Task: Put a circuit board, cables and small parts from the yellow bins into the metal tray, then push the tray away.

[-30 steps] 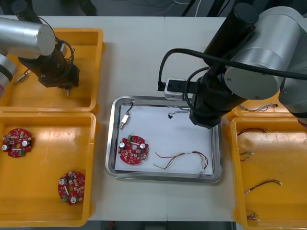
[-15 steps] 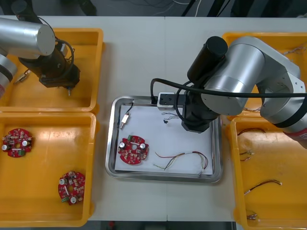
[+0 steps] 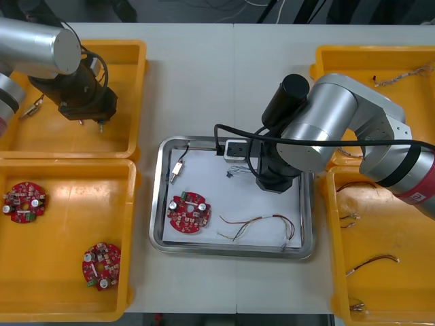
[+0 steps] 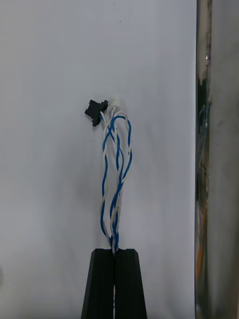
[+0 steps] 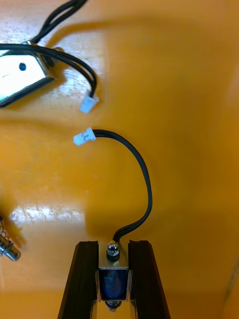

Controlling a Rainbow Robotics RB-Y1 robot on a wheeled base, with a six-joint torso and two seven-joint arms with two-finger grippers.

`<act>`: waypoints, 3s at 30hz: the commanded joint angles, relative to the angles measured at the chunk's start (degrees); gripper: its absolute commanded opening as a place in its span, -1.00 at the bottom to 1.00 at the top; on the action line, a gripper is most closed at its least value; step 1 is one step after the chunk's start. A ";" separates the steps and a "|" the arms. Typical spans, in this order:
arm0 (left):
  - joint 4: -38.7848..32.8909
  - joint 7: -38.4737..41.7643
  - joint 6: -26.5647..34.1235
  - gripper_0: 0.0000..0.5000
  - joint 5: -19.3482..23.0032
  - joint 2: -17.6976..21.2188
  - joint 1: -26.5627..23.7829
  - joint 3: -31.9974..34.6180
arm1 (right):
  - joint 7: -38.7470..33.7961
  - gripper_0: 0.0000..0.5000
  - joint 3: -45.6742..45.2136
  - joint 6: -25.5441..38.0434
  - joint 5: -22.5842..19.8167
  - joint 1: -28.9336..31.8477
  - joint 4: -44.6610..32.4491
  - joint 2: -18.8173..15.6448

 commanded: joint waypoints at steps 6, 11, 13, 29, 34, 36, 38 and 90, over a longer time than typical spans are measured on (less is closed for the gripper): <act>-7.80 -1.23 8.23 -1.00 -1.88 3.19 0.67 2.87 | 1.97 -0.91 0.53 -1.28 0.46 -0.08 0.00 1.03; -10.78 -0.70 12.27 -1.00 -2.59 3.72 0.67 4.46 | 1.53 1.00 0.53 -1.36 0.29 0.27 0.00 1.20; -12.45 -0.26 14.38 -1.00 -2.76 4.07 0.67 5.25 | 1.26 1.00 0.53 -1.36 0.29 0.27 0.00 1.20; -28.45 6.86 26.60 -1.00 -3.29 3.54 3.39 7.62 | -0.23 1.00 -4.04 4.79 -0.94 0.27 -5.18 1.38; -35.04 11.08 30.86 -1.00 -1.97 2.31 4.36 7.71 | -0.93 1.00 -9.14 11.29 -1.65 0.18 -7.47 3.05; -37.15 12.75 30.86 -1.00 -1.71 1.52 4.53 7.62 | -1.20 1.00 -11.42 13.75 -2.08 0.18 -7.73 3.84; -39.35 15.03 30.86 -1.00 -1.44 0.64 4.88 7.71 | -1.64 1.00 -14.59 16.65 -3.05 0.18 -7.91 4.81; -43.04 40.69 22.20 -1.00 -11.02 -14.30 5.85 -17.52 | -38.46 1.00 -61.17 24.88 -3.32 20.84 -18.10 -6.09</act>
